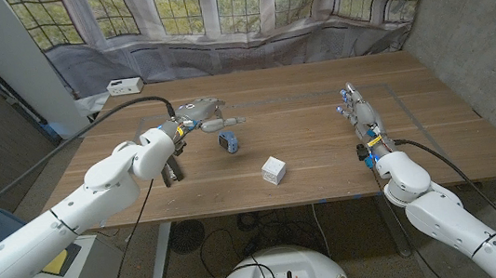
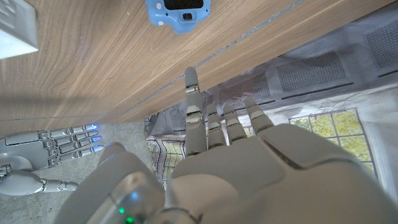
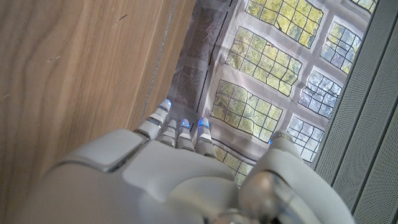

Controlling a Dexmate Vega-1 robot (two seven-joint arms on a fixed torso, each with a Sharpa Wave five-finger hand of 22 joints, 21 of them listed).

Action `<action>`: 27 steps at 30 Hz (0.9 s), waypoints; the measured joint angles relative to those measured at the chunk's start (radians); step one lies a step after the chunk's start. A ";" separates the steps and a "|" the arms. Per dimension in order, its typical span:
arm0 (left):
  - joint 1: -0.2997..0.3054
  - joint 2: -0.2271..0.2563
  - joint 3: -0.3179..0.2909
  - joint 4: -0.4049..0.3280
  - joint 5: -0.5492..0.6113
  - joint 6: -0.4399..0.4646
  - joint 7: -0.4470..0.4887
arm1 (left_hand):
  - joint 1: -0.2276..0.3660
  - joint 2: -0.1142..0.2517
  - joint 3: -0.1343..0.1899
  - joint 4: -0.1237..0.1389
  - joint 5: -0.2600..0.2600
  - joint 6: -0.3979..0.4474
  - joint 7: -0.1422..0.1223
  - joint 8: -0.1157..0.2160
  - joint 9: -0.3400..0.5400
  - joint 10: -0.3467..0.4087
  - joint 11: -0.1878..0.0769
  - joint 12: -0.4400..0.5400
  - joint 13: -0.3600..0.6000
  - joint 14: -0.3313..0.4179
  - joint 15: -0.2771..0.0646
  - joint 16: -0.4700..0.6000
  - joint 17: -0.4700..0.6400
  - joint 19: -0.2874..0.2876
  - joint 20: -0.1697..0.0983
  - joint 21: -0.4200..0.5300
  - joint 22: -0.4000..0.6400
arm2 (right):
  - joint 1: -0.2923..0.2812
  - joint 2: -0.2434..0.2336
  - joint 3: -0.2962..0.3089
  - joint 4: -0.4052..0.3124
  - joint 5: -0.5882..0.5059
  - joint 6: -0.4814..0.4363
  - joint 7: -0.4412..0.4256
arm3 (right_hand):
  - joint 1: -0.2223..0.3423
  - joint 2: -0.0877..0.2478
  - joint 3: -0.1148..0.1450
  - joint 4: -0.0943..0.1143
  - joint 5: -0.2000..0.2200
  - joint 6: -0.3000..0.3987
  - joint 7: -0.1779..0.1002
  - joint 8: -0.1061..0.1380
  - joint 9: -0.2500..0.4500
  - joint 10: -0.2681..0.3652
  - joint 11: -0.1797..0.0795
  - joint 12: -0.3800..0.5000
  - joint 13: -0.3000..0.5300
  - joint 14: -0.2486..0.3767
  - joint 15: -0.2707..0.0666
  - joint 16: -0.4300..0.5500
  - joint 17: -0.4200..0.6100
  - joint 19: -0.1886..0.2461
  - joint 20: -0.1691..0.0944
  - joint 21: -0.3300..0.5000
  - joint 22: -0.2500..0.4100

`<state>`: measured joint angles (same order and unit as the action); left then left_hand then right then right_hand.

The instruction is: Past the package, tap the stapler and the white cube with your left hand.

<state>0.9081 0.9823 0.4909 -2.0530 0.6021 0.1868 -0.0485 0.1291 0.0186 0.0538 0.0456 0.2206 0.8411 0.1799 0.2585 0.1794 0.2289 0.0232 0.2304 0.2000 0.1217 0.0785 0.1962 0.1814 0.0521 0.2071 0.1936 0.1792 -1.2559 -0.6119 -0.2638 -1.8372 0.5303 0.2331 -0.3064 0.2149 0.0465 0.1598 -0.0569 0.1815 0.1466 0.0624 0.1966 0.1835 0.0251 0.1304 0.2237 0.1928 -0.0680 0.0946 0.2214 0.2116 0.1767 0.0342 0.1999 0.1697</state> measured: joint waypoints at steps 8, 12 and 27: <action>-0.015 -0.001 0.017 0.010 -0.010 -0.001 -0.035 | 0.000 0.000 0.000 0.000 0.000 -0.014 -0.014 -0.015 0.000 -0.008 -0.008 -0.005 0.000 0.000 0.000 0.000 0.000 0.000 0.000 0.000 0.000 | -0.001 0.001 0.000 -0.002 -0.002 -0.001 0.000 | 0.000 0.000 0.000 0.000 0.000 0.000 0.000 0.000 0.000 0.004 0.004 0.000 0.000 -0.004 0.004 0.000 0.000 0.000 0.000 0.000 0.000; -0.024 -0.001 0.026 0.013 -0.010 -0.001 -0.039 | 0.000 0.000 -0.002 -0.002 0.000 -0.028 -0.027 -0.027 0.000 -0.022 -0.014 -0.008 0.000 -0.004 0.003 -0.004 0.000 0.000 0.000 0.000 0.000 | -0.001 0.001 0.000 -0.002 -0.002 -0.002 0.000 | 0.000 0.000 0.000 0.000 0.000 0.000 0.000 0.000 0.000 0.004 0.004 0.000 0.000 -0.004 0.004 0.000 0.000 0.000 0.000 0.000 0.000; -0.050 -0.004 0.054 0.025 0.004 -0.003 -0.087 | 0.000 0.000 -0.012 0.004 0.008 -0.077 -0.055 -0.059 -0.003 -0.070 -0.023 -0.026 0.000 -0.038 0.002 -0.012 0.000 -0.019 0.001 0.000 0.000 | 0.004 0.005 -0.002 0.003 -0.001 -0.004 0.000 | 0.000 0.000 0.004 -0.004 0.000 0.000 0.000 0.000 0.000 0.004 0.003 0.000 0.000 -0.004 0.004 0.000 0.000 0.000 0.000 -0.004 0.000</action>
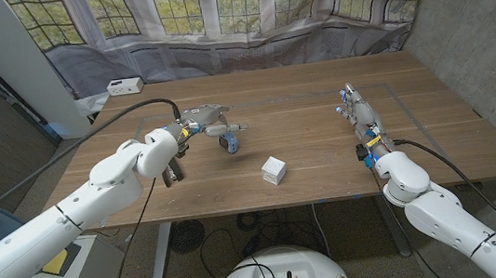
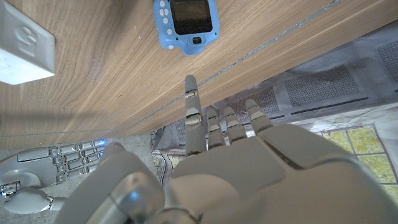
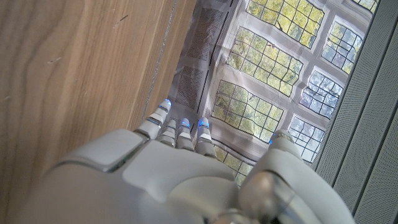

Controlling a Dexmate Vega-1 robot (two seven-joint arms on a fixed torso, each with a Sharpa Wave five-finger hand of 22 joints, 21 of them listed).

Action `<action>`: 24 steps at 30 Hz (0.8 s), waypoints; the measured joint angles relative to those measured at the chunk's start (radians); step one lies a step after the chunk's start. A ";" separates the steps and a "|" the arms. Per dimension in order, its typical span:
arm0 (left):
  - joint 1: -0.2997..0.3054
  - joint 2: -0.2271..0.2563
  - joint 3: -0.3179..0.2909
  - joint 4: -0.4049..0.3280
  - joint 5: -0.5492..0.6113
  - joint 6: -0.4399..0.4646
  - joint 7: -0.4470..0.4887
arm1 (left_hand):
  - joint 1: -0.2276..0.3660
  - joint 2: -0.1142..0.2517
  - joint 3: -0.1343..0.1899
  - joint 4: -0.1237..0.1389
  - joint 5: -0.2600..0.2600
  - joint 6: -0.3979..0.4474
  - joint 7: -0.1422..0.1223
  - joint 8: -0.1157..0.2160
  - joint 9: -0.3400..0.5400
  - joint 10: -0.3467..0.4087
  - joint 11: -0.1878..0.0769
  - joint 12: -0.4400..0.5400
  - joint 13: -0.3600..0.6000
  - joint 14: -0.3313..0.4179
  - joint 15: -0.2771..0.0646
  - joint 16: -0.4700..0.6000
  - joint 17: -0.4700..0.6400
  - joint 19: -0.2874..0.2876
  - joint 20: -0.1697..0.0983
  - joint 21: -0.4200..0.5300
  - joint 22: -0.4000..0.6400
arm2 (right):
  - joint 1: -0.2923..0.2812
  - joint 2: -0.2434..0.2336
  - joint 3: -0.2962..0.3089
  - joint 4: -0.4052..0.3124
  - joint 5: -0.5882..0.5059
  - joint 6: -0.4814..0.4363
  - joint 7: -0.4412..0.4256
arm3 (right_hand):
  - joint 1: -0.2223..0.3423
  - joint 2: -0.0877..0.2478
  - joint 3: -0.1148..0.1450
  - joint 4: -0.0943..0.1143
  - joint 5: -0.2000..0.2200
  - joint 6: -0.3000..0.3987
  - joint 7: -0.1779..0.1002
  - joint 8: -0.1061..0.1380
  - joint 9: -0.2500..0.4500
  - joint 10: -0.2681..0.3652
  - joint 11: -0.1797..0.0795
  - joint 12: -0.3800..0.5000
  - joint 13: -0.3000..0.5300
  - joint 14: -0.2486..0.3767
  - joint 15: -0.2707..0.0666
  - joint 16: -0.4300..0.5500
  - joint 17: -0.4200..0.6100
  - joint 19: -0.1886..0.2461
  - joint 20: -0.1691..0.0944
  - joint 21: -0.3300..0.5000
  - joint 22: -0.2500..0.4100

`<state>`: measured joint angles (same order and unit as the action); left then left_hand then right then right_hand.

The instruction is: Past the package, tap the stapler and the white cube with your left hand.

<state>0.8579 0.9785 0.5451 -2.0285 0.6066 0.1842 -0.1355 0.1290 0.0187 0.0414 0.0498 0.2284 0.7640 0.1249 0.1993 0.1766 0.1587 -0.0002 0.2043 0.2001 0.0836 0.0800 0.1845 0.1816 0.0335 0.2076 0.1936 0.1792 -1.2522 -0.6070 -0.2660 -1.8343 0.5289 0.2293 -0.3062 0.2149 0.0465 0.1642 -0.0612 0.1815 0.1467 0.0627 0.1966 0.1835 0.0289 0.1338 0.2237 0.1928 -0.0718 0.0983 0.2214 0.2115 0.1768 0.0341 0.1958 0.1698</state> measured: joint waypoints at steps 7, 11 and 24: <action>-0.011 -0.001 0.013 0.006 0.011 -0.004 -0.024 | -0.005 0.005 -0.007 -0.001 0.000 -0.025 -0.011 -0.011 0.000 -0.024 -0.005 -0.005 0.000 -0.025 -0.005 0.000 0.000 -0.017 0.002 0.000 0.000 | 0.002 0.001 -0.001 0.001 0.000 -0.001 0.000 | 0.000 0.000 0.000 0.000 0.000 0.003 0.003 0.000 0.004 0.004 -0.004 0.000 0.000 0.000 0.000 0.000 0.000 0.000 0.000 0.000 0.000; -0.014 -0.001 0.018 0.009 0.015 -0.007 -0.030 | -0.005 0.005 -0.008 0.000 0.005 -0.049 -0.020 -0.018 0.000 -0.043 -0.004 -0.009 0.000 -0.043 0.000 -0.008 0.000 -0.019 0.002 0.000 0.000 | 0.002 0.002 -0.002 0.002 0.000 -0.002 0.000 | 0.000 0.000 0.000 0.000 0.000 0.003 0.003 0.000 0.005 0.004 -0.004 0.000 0.000 0.000 0.000 0.000 0.000 -0.004 0.004 0.000 0.000; -0.017 -0.004 0.031 0.024 0.018 -0.020 -0.043 | -0.011 0.000 -0.021 0.004 0.008 -0.095 -0.037 -0.022 0.000 -0.079 0.000 -0.009 0.000 -0.066 -0.002 -0.008 0.000 -0.039 0.003 0.000 0.000 | 0.005 0.004 -0.006 0.003 -0.003 -0.003 -0.004 | -0.005 0.005 0.000 0.000 0.000 0.007 0.000 0.000 0.005 0.003 -0.004 -0.006 0.000 0.002 0.002 0.000 0.000 -0.004 0.004 0.000 0.000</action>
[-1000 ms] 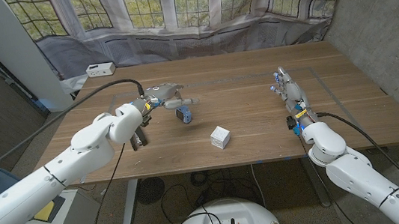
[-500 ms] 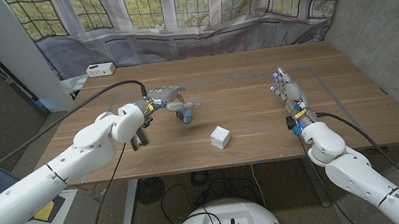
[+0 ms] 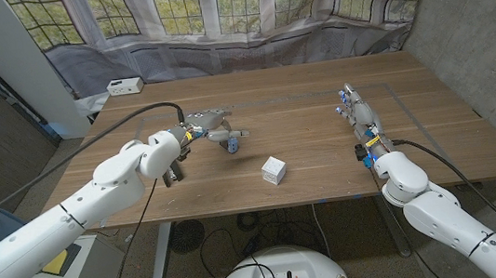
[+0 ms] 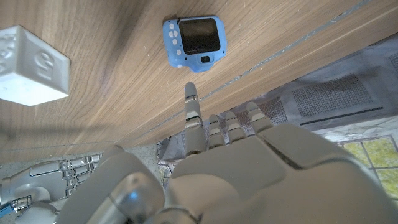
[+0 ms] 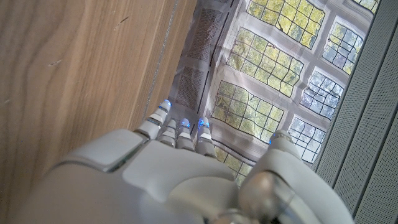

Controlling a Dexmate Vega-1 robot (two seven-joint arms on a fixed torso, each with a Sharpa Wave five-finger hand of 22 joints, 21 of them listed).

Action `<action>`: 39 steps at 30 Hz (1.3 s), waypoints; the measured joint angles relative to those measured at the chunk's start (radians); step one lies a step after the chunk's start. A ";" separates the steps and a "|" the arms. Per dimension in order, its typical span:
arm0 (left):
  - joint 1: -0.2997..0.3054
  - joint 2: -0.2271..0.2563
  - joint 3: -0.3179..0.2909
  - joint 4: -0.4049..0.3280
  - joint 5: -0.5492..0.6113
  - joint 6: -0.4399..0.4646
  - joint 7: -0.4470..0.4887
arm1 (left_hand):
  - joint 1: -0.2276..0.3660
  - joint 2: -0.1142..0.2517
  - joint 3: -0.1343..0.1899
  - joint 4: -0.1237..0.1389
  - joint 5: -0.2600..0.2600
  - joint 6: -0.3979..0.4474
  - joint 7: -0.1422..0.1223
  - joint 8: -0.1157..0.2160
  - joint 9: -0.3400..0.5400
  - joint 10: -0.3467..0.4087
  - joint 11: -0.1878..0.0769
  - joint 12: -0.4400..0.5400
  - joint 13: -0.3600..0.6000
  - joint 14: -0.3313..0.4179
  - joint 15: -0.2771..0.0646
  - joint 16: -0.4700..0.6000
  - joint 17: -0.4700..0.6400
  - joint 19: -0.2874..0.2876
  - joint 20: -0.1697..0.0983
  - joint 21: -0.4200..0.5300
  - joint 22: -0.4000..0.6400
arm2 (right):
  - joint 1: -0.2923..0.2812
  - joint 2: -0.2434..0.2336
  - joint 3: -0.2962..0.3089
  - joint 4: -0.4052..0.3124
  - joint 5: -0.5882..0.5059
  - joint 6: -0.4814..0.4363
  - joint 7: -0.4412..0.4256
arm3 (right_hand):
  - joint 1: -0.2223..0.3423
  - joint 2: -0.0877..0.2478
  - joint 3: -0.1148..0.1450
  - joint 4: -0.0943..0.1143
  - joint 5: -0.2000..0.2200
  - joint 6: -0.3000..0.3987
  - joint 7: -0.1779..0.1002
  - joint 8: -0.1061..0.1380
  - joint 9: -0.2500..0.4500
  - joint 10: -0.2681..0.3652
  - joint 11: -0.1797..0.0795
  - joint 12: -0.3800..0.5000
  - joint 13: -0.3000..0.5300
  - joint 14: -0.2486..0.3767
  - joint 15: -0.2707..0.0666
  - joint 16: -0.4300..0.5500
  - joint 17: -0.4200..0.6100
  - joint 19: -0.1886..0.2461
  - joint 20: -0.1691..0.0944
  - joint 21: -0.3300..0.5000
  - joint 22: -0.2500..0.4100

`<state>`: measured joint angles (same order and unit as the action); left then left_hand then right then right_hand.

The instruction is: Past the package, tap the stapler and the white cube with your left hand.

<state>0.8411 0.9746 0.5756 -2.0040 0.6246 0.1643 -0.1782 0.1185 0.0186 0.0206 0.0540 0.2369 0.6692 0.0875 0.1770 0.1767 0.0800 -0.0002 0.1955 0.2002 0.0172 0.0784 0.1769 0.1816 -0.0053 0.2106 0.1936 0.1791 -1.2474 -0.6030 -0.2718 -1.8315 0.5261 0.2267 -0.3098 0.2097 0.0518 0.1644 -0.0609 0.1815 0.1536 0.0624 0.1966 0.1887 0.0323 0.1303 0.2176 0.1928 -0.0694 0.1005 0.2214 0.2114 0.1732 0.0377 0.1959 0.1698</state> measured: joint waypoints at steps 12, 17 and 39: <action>-0.009 -0.008 0.013 0.017 0.005 -0.010 -0.007 | 0.000 0.000 0.000 0.000 0.004 -0.003 -0.011 0.000 0.000 -0.011 0.000 0.000 0.000 -0.003 0.003 0.000 0.000 -0.004 -0.004 0.000 0.000 | 0.001 0.001 -0.002 0.000 -0.001 -0.003 -0.002 | 0.000 0.000 -0.003 -0.003 0.000 0.000 0.000 0.000 0.000 0.007 0.000 0.000 0.000 0.003 0.003 0.000 0.000 -0.004 0.004 0.000 0.000; -0.011 -0.012 0.017 0.021 0.010 -0.015 -0.008 | 0.000 0.000 0.000 0.000 0.004 0.004 -0.018 0.001 0.000 -0.011 0.000 0.000 0.000 -0.003 0.003 0.000 0.000 -0.003 -0.004 0.000 0.000 | 0.002 0.001 -0.002 -0.001 -0.001 -0.005 -0.002 | 0.000 0.000 -0.003 -0.003 0.000 0.000 0.000 0.000 0.000 0.007 0.000 0.000 0.000 0.003 0.003 0.000 0.000 -0.004 0.004 0.000 0.000; -0.026 -0.032 0.034 0.042 0.024 -0.019 -0.009 | 0.000 0.000 -0.004 0.004 0.007 0.014 -0.028 0.005 0.000 -0.010 0.000 0.000 0.000 -0.003 0.003 0.005 0.000 -0.003 -0.004 0.000 0.000 | 0.011 0.002 -0.004 0.006 0.003 -0.007 0.002 | 0.000 0.000 -0.003 -0.003 0.000 0.004 -0.004 0.000 0.000 0.007 0.000 0.000 0.005 0.003 0.003 -0.008 0.000 -0.007 0.007 0.000 0.000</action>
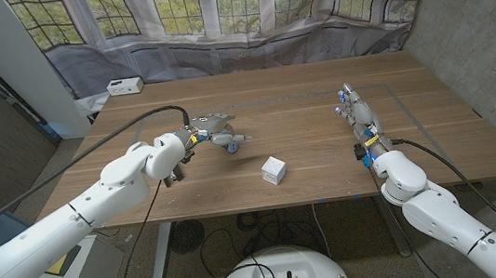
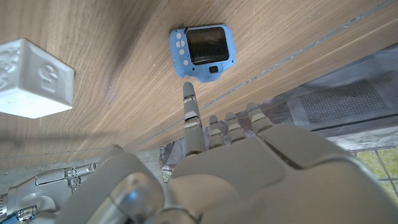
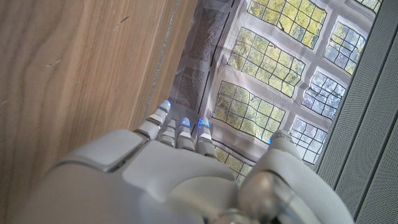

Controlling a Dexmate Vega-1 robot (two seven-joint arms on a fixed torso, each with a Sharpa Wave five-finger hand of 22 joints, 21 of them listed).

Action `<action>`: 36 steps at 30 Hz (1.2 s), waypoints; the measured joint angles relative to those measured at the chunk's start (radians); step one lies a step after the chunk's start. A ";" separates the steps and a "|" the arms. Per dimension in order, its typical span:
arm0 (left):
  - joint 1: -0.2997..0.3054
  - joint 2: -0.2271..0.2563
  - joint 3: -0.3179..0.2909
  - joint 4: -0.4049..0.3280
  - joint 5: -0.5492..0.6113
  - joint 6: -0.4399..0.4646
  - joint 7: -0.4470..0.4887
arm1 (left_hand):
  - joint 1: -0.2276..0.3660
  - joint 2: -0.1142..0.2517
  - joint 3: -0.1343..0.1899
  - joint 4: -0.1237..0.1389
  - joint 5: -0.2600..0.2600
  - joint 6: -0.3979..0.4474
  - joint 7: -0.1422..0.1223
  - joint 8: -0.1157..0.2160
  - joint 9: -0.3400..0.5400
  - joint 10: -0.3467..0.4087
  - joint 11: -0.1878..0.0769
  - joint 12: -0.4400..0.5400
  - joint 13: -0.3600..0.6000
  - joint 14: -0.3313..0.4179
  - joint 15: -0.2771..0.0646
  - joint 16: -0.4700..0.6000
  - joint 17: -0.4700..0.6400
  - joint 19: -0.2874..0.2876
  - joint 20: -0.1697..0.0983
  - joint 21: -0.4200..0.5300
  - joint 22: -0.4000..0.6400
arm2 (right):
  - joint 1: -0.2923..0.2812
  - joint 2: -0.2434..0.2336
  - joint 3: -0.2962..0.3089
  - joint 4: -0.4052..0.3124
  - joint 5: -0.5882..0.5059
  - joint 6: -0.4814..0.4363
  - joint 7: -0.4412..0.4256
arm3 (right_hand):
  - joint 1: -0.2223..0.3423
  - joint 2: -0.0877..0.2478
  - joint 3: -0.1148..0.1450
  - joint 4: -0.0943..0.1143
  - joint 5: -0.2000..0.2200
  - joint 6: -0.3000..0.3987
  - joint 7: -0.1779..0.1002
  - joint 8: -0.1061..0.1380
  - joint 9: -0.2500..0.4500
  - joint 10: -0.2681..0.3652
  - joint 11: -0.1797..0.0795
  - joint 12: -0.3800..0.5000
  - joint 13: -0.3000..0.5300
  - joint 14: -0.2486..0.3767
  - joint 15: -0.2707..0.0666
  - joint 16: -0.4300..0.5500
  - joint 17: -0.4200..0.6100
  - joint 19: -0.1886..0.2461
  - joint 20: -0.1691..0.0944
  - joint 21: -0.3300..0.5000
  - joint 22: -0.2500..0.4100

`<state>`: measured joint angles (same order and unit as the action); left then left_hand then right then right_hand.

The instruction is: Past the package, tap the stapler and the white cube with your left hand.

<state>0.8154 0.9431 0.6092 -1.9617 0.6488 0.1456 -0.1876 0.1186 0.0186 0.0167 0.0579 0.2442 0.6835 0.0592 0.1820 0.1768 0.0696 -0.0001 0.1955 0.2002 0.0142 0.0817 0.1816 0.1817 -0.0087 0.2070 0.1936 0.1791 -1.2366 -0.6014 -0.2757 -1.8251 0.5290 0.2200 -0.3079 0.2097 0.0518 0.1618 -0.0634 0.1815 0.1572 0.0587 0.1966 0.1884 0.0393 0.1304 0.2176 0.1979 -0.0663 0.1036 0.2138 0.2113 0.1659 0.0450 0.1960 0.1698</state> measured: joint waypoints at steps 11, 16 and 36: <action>-0.001 -0.003 0.002 0.002 0.002 0.005 0.000 | 0.000 0.000 0.000 0.000 0.000 0.022 0.000 0.008 0.000 0.000 0.000 0.001 0.000 0.000 0.000 0.000 0.000 -0.001 0.001 0.000 0.000 | 0.009 0.000 -0.002 0.007 0.005 -0.003 0.005 | -0.003 0.003 0.000 0.000 0.000 0.000 0.000 0.000 0.000 0.000 0.000 0.000 0.000 0.000 0.000 0.000 0.000 0.000 0.000 0.000 0.000; -0.001 -0.003 0.003 0.002 0.003 0.007 0.000 | 0.000 0.000 -0.004 -0.004 0.003 0.022 0.000 0.008 0.000 0.000 0.000 0.005 0.000 0.000 0.000 0.004 0.000 -0.005 0.005 0.000 0.000 | 0.010 0.000 -0.003 0.009 0.007 -0.006 0.005 | -0.004 0.004 0.000 0.000 0.000 0.000 0.000 0.000 0.000 0.000 0.000 0.000 0.000 0.000 0.000 0.000 0.000 0.000 0.000 0.000 0.000; 0.009 -0.002 0.005 0.002 -0.002 0.010 0.010 | 0.000 0.000 -0.004 -0.004 0.004 0.032 -0.002 0.008 0.000 -0.004 -0.004 0.005 0.000 0.000 0.000 0.004 0.000 -0.005 0.005 0.000 0.000 | 0.001 -0.002 -0.003 0.002 0.009 -0.009 -0.002 | -0.004 0.004 0.000 0.000 0.000 0.000 0.000 0.000 0.000 0.000 0.000 0.000 0.000 0.006 0.005 0.000 0.000 -0.005 0.005 0.000 0.000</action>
<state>0.8249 0.9410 0.6143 -1.9593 0.6467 0.1554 -0.1779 0.1186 0.0186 0.0126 0.0538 0.2479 0.7151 0.0574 0.1896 0.1768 0.0656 -0.0040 0.2004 0.2003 0.0143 0.0818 0.1856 0.1817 -0.0134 0.2118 0.1936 0.1792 -1.2356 -0.6036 -0.2788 -1.8226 0.5379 0.2107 -0.3104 0.2057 0.0558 0.1618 -0.0634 0.1815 0.1571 0.0588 0.1966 0.1884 0.0392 0.1304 0.2176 0.1976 -0.0607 0.1090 0.2138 0.2112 0.1606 0.0504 0.1960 0.1698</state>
